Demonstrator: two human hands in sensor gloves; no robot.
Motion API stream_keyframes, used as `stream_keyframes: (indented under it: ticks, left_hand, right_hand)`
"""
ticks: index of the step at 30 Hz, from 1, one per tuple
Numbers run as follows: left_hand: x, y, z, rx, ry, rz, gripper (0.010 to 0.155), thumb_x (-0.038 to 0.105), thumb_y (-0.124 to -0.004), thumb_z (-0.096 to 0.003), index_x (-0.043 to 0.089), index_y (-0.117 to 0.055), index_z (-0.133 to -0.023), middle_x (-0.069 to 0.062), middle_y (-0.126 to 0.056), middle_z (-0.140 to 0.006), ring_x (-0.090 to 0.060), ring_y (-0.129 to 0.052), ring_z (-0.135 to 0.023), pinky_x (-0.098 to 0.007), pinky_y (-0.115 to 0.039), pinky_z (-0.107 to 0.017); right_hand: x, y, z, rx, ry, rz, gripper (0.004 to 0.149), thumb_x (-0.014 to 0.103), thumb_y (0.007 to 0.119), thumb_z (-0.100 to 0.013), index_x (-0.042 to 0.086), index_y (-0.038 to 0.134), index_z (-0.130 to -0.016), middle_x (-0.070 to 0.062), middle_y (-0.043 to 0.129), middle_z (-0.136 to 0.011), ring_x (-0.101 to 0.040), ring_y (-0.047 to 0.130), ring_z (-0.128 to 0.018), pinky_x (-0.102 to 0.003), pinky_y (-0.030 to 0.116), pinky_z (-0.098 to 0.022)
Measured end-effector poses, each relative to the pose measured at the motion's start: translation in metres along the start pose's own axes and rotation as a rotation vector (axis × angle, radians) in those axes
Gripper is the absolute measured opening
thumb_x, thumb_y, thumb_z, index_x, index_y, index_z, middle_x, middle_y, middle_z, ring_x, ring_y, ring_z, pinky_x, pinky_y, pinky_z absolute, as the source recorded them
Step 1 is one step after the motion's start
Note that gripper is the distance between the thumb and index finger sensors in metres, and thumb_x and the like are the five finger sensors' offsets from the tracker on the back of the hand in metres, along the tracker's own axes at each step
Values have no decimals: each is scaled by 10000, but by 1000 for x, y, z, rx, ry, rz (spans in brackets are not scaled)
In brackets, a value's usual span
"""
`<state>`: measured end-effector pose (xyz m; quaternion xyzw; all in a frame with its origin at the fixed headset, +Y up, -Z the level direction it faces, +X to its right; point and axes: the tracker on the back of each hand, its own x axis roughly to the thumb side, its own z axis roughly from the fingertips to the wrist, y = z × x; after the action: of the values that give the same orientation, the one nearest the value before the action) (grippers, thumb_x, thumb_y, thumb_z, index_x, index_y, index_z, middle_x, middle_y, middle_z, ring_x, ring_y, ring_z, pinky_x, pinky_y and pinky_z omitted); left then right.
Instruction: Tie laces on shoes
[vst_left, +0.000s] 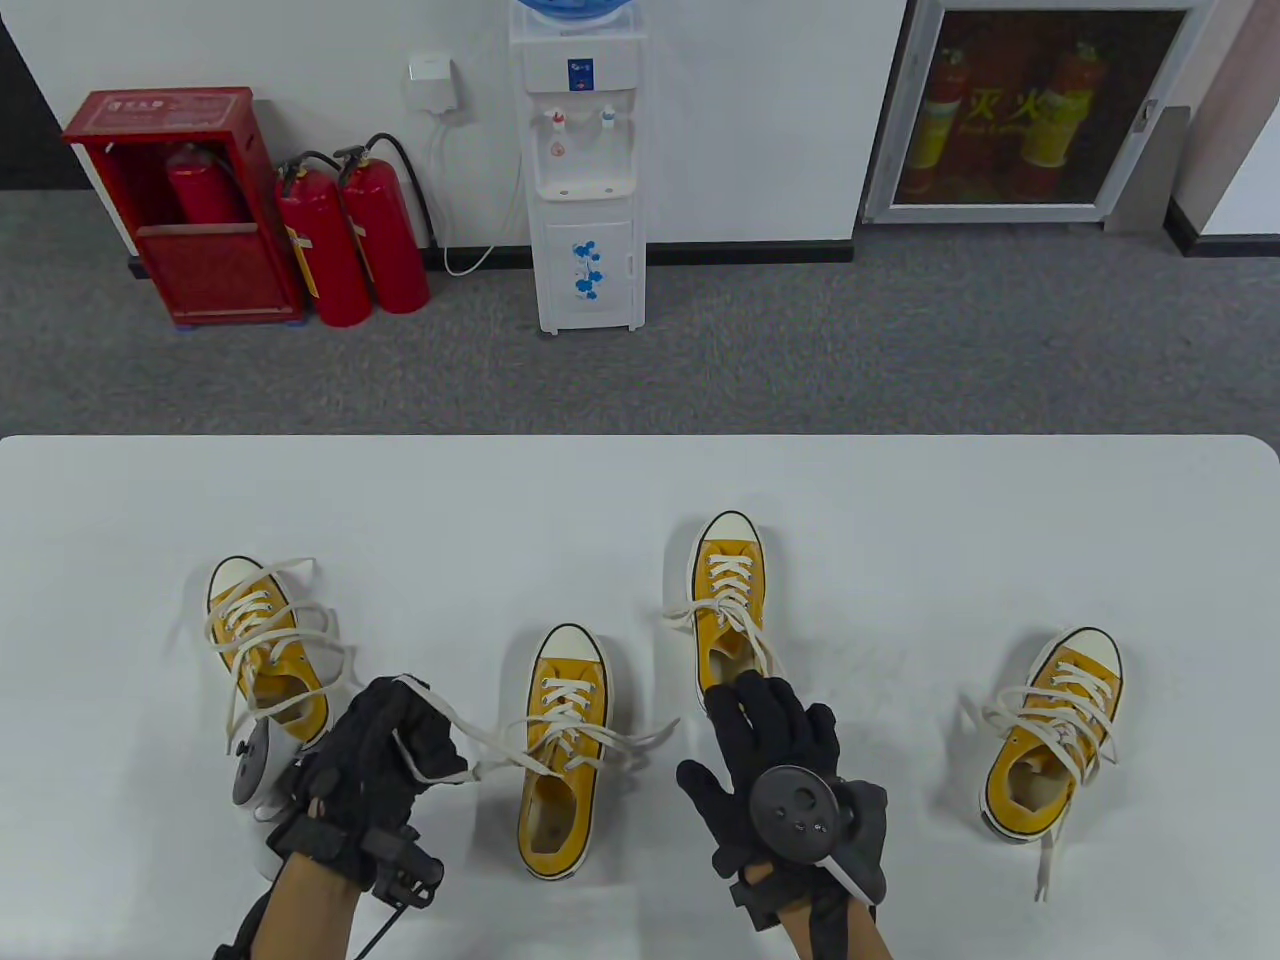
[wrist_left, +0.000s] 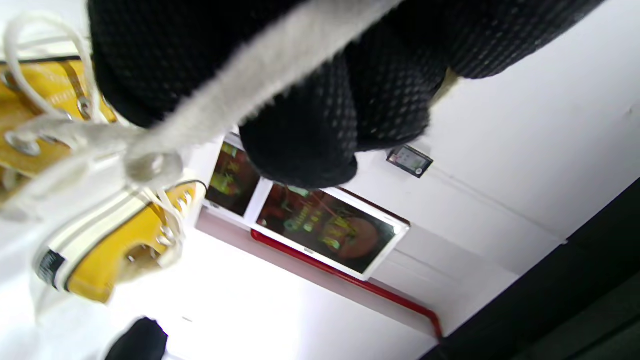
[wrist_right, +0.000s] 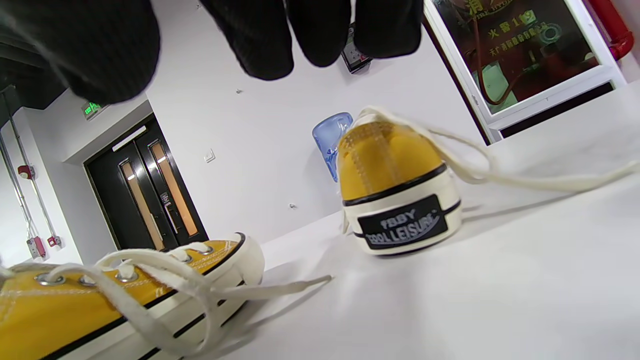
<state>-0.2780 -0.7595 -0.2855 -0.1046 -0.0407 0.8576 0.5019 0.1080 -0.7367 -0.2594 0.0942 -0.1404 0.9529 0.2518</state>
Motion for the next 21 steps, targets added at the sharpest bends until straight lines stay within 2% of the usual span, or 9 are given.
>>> stream_keyframes:
  ticks: [6, 8, 11, 15, 18, 21]
  left_hand:
    - [-3, 7, -1, -27, -24, 140, 382, 572, -722, -534, 327, -774, -822, 45, -962, -872, -200, -1086, -640, -503, -874, -579]
    - [-2, 9, 0, -16, -44, 154, 372, 558, -727, -538, 319, -769, -820, 30, -895, -971, -212, -1051, -744, -496, -860, -623]
    - [0, 13, 0, -3, -63, 141, 371, 525, -744, -538, 267, -777, -803, 9, -793, -1070, -202, -1012, -818, -466, -869, -635]
    - [0, 18, 1, 37, -74, 119, 367, 483, -762, -537, 247, -764, -818, -35, -716, -1125, -213, -1010, -839, -399, -921, -554]
    - [1, 24, 2, 97, -71, -40, 373, 500, -741, -541, 324, -742, -870, -17, -685, -1147, -173, -1058, -731, -334, -932, -383]
    - [1, 28, 1, 120, -56, -156, 377, 502, -745, -537, 355, -751, -884, -18, -705, -1141, -132, -1109, -628, -282, -938, -281]
  right_hand:
    - [1, 1, 0, 8, -5, -3, 778, 611, 762, -414, 208, 591, -1057, -66, 416, -1144, -432, 486, -1072, -737, 314, -703]
    - [1, 2, 0, 11, -8, -2, 778, 611, 761, -415, 207, 590, -1057, -67, 414, -1143, -434, 487, -1070, -738, 315, -702]
    - [2, 2, 0, 10, -9, -1, 779, 611, 760, -415, 206, 590, -1058, -69, 413, -1144, -431, 486, -1072, -738, 315, -701]
    - [5, 0, 0, 2, -14, -1, 776, 607, 760, -417, 206, 588, -1059, -67, 412, -1144, -433, 483, -1072, -737, 313, -703]
    - [10, -3, 0, -17, -16, -4, 763, 591, 766, -422, 205, 592, -1057, -66, 415, -1144, -434, 484, -1072, -734, 320, -706]
    - [20, -8, -3, -29, -12, 17, 741, 566, 775, -429, 206, 601, -1054, -64, 434, -1142, -430, 499, -1072, -728, 337, -712]
